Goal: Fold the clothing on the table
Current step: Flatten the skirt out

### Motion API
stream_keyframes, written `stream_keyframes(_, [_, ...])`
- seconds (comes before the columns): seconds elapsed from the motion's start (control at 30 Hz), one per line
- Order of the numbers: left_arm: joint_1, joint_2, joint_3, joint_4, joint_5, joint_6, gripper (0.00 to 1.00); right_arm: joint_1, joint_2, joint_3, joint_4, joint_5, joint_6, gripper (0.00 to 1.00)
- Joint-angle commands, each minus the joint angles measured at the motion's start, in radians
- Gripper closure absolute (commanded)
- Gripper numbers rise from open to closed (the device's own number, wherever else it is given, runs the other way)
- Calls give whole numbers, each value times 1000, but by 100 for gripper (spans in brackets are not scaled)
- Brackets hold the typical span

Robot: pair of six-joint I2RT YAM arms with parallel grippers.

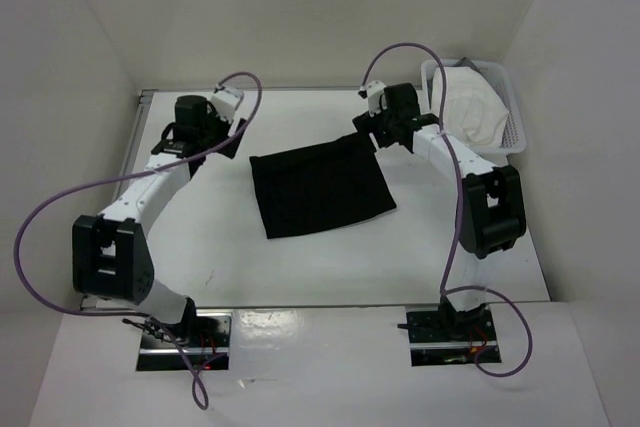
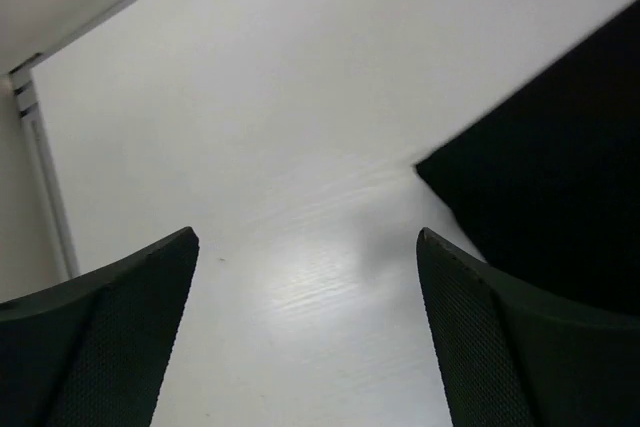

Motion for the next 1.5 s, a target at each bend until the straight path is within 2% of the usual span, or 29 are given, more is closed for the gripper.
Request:
stream_keyframes(0.0, [95,63,93,41,64,-84,3,-46,23,68,119,115,99,16])
stream_keyframes(0.03, [115,91,110,41,64,-98,0,-56,23,68,134,133,136,16])
stream_keyframes(0.13, [196,100,144,-9,86,-111,0,-70,14,79,107,164,144,14])
stream_keyframes(0.23, [216,53,153,-72,110,-121,0,-57,-29,79,54,100,107,14])
stream_keyframes(0.43, [216,-76,181,-275,217,-121,0,10,-86,20,-59,17,41,14])
stream_keyframes(0.67, [163,-195,172,-451,276,-149,0,130,-51,-29,-38,75,9,14])
stream_keyframes(0.73, [154,-228,152,-464,285,-167,0,151,-7,-29,5,113,9,14])
stream_keyframes(1.0, [154,-312,28,-448,296,-250,0,151,129,52,85,202,-38,27])
stream_keyframes(1.47, [163,-361,-23,-410,250,-261,0,133,334,214,94,182,-66,30])
